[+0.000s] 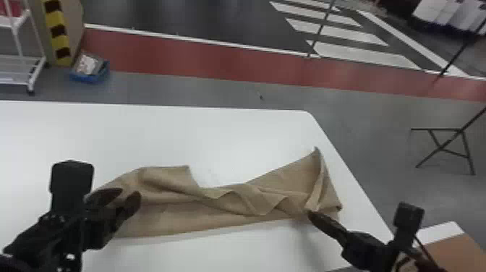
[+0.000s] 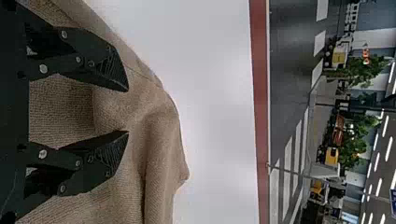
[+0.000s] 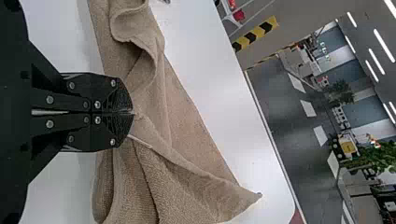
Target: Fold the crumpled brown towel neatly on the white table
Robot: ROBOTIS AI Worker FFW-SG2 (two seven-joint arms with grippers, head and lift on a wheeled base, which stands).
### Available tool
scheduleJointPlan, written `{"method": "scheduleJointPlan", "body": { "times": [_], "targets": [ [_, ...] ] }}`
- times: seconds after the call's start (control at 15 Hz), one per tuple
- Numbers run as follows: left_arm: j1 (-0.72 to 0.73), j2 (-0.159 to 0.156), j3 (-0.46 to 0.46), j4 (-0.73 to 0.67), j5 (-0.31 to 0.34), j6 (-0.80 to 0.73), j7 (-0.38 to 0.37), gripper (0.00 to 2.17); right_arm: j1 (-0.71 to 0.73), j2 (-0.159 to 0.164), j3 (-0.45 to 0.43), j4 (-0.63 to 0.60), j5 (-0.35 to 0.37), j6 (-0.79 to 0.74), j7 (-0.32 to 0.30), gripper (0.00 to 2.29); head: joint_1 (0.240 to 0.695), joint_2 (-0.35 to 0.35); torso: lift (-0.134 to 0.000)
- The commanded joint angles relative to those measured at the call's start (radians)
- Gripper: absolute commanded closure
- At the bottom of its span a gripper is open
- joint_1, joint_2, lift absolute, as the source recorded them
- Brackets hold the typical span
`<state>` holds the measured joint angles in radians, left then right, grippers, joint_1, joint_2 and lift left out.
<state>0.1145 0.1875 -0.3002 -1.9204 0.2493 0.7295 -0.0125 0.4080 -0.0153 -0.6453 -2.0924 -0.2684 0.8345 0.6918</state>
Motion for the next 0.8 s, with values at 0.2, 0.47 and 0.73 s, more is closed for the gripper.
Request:
{"method": "scheduleJointPlan", "body": {
  "times": [0.2,0.47,0.73],
  "targets": [
    [0.025,0.007,0.019,-0.035,0.010,0.015,-0.018,1.70,0.000,-0.002,0.000,0.005,-0.003,-0.013,0.000,1.80,0.695,-0.350,-0.124],
    [0.059,0.010,0.056,-0.095,0.041,0.025,-0.030,1.72,0.000,-0.002,0.000,0.012,-0.006,-0.028,0.000,1.80,0.695,-0.350,-0.124],
    [0.132,0.013,0.151,-0.207,0.074,0.034,-0.046,1.72,0.006,0.000,-0.004,0.006,-0.035,-0.034,0.002,1.80,0.695,-0.350,-0.124]
  ]
}}
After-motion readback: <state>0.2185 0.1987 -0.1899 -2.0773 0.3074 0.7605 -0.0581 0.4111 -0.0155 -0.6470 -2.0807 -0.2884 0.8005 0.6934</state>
